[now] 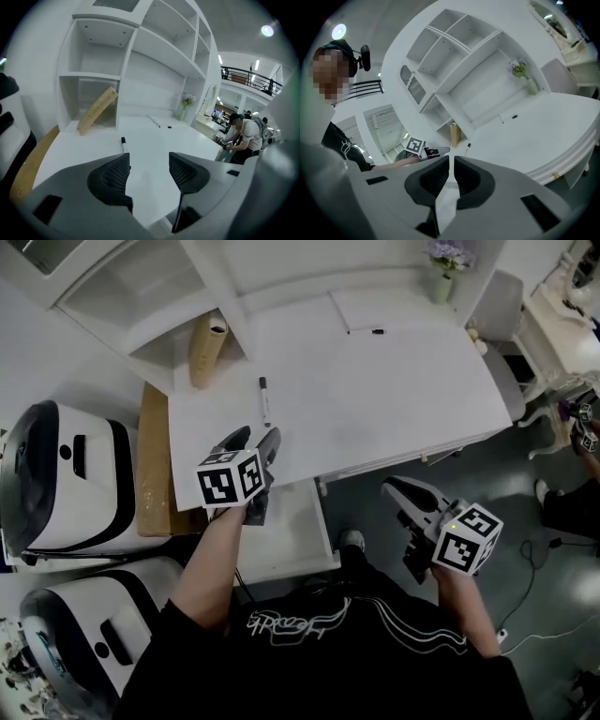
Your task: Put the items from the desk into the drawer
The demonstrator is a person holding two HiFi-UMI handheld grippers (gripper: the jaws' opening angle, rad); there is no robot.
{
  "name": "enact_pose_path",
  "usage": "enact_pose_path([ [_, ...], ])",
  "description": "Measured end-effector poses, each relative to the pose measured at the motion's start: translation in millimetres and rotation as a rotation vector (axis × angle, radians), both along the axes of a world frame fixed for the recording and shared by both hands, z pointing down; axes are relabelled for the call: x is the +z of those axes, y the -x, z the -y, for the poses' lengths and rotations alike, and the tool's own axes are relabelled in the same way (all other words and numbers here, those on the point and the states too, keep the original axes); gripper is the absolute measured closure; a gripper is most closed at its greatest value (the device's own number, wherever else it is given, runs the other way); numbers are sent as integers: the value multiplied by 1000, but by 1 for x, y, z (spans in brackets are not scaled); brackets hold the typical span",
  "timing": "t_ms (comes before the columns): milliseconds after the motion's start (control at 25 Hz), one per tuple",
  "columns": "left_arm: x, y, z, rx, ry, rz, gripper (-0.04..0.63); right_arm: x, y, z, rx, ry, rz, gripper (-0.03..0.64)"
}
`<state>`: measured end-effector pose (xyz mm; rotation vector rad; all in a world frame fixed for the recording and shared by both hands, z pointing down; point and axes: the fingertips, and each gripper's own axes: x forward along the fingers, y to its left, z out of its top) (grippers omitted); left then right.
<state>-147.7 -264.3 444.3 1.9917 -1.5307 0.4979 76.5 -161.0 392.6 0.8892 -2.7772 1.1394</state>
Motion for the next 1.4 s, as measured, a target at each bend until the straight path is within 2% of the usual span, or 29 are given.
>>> enact_pose_path([
  [200, 45, 4, 48, -59, 40, 53, 305, 22, -19, 34, -13, 53, -10, 558],
  [360, 84, 12, 68, -99, 111, 115, 305, 43, -26, 42, -23, 106, -19, 558],
  [600, 123, 23, 95, -151, 208, 153, 320, 66, -29, 48, -31, 151, -24, 558],
  [840, 128, 27, 101, -170, 262, 176, 353, 75, -27, 50, -36, 174, -21, 558],
  [1080, 127, 18, 99, -167, 263, 158, 491, 73, -20, 43, -34, 168, -21, 558],
  [1240, 127, 16, 93, -140, 272, 168, 506, 73, -22, 33, -20, 169, -25, 558],
  [1400, 123, 19, 80, -141, 285, 140, 508, 71, -20, 25, -15, 167, -20, 558],
])
